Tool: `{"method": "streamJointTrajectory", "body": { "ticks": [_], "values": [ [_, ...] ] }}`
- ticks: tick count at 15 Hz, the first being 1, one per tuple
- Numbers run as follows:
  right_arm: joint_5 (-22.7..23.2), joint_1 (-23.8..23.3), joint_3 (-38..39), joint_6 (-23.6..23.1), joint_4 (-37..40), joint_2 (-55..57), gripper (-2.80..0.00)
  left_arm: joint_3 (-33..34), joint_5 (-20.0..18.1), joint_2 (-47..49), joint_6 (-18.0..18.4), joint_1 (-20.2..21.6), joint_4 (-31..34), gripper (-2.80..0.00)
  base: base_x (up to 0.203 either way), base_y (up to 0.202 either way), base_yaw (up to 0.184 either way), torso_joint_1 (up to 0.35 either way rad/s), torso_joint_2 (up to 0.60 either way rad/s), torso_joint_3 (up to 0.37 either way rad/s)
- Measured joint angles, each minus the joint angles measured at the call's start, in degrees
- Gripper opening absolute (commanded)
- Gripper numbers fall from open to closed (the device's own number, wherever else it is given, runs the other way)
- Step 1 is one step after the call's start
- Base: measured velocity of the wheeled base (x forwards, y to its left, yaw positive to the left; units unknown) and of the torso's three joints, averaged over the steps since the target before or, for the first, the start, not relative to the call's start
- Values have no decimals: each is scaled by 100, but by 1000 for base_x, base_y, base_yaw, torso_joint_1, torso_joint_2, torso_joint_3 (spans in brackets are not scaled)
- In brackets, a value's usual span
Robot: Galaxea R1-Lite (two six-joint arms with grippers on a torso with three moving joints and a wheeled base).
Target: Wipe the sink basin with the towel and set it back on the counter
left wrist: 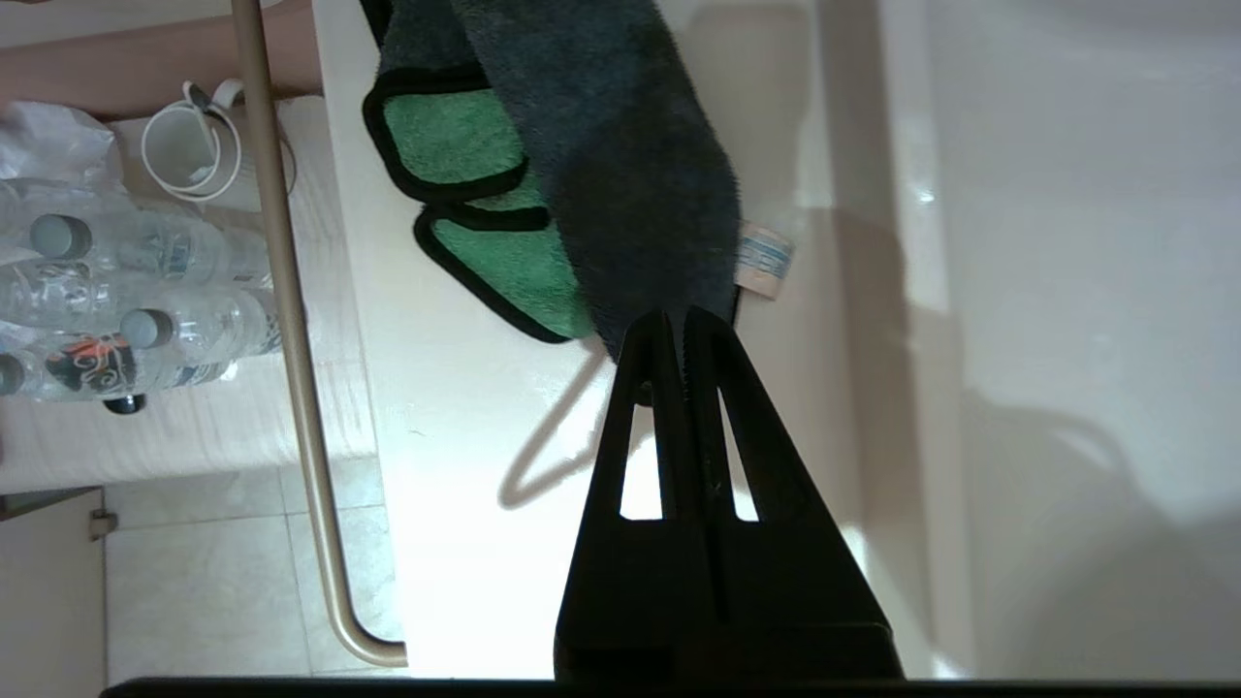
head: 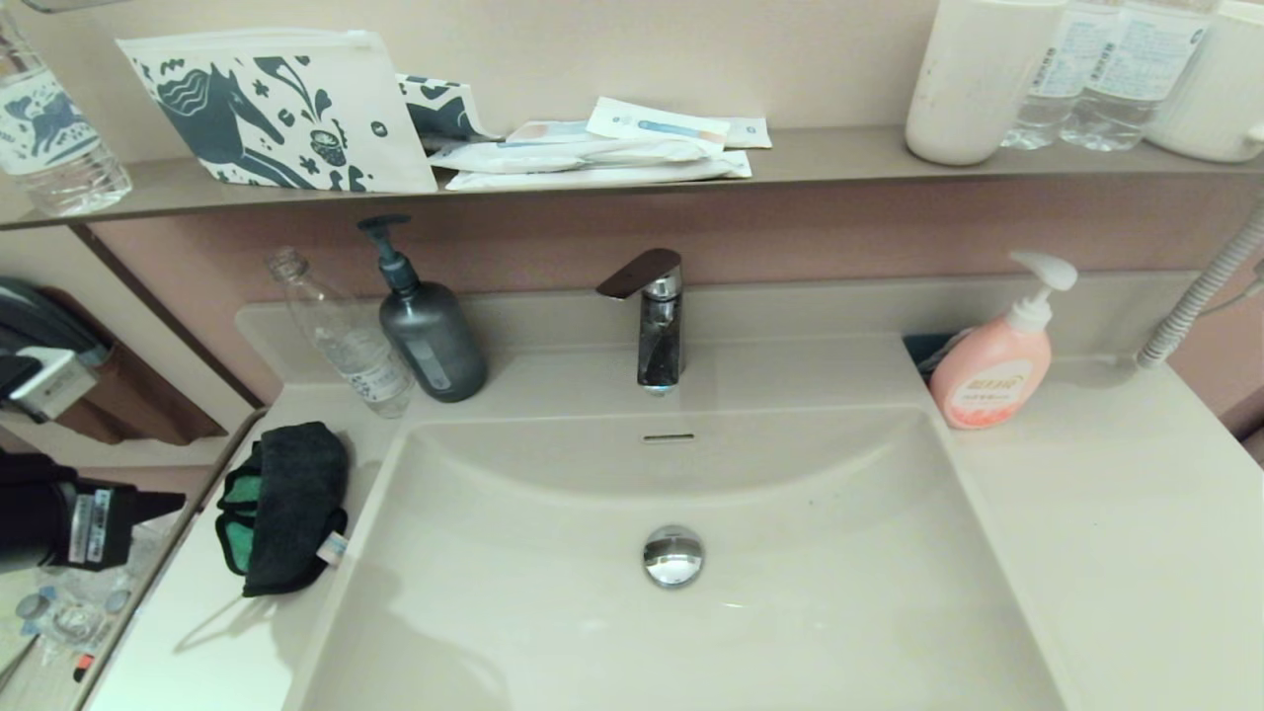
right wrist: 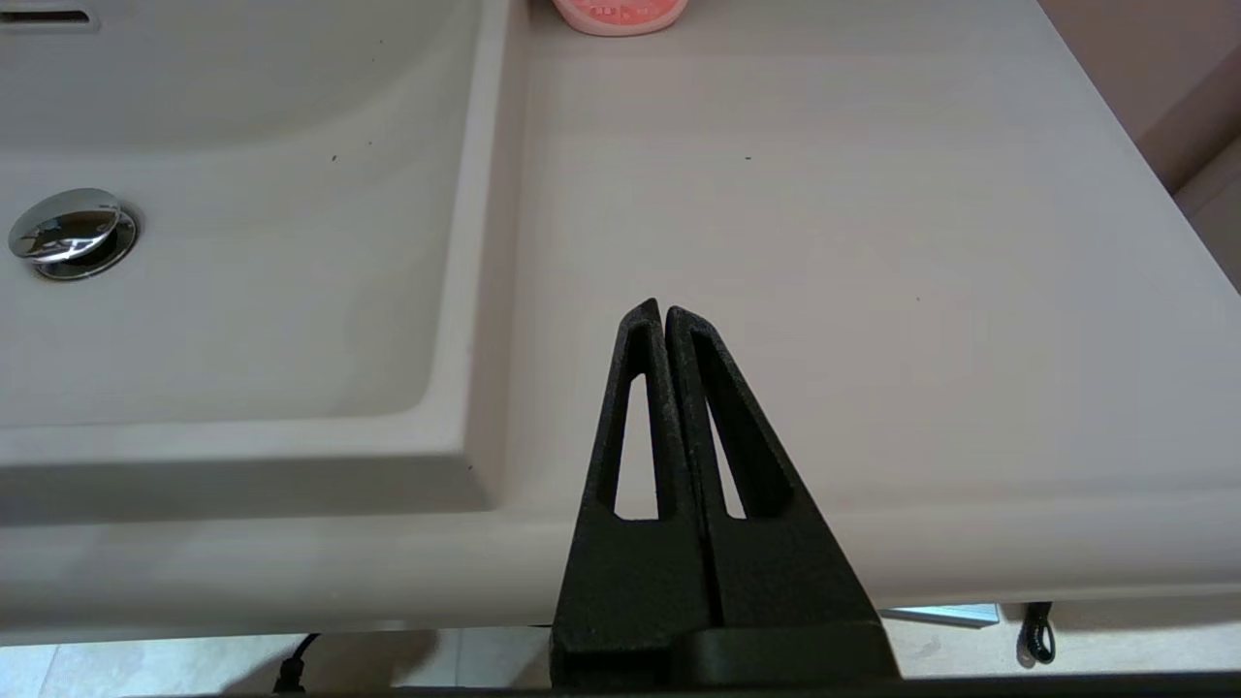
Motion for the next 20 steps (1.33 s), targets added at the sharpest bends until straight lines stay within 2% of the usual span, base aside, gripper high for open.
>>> {"method": "streamJointTrajectory", "body": {
  "ticks": [4,6,7,10,13,15,17,20],
  "values": [
    [0,1,0,-1,0,0,-280,299,6,-664,-180,-131,110,-280,0,0,0,0,0,0],
    [0,1,0,0,0,0,-280,362,72,-1054,-462,-467,306,-280,0,0,0,0,0,0],
    [0,1,-2,2,0,0,-280,378,206,-1304,-793,-783,372,-280,0,0,0,0,0,0],
    [0,1,-2,5,0,0,-280,465,944,-2309,-1985,-1723,519,-280,0,0,0,0,0,0],
    [0,0,-2,7,0,0,-280,632,1509,-3616,-3149,-2063,902,-280,0,0,0,0,0,0],
    [0,1,-2,7,0,0,-280,815,1758,-4492,-3741,-2159,1121,-280,0,0,0,0,0,0],
    [0,1,0,7,0,0,-280,1067,1870,-5170,-3922,-2233,1193,-280,0,0,0,0,0,0],
    [0,0,-2,7,0,0,-280,1583,1922,-5989,-3969,-2435,1194,-280,0,0,0,0,0,0]
  ]
}}
